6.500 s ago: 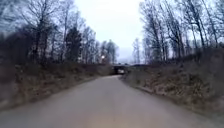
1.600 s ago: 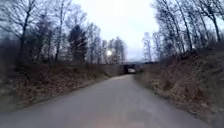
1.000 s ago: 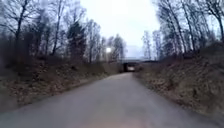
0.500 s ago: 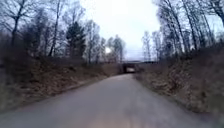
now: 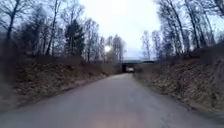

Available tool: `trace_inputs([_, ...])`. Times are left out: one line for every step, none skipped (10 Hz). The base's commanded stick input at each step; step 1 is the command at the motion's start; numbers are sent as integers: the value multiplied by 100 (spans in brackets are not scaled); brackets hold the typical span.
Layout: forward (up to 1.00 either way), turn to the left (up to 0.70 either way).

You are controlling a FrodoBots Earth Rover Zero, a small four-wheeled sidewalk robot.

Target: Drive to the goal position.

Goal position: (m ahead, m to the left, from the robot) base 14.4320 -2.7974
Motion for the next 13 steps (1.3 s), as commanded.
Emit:
trace_inputs([100,0])
trace_inputs([100,0])
trace_inputs([100,0])
trace_inputs([100,0])
trace_inputs([100,0])
trace_inputs([100,0])
trace_inputs([100,0])
trace_inputs([100,0])
trace_inputs([100,0])
trace_inputs([100,0])
trace_inputs([100,0])
trace_inputs([100,0])
trace_inputs([100,0])
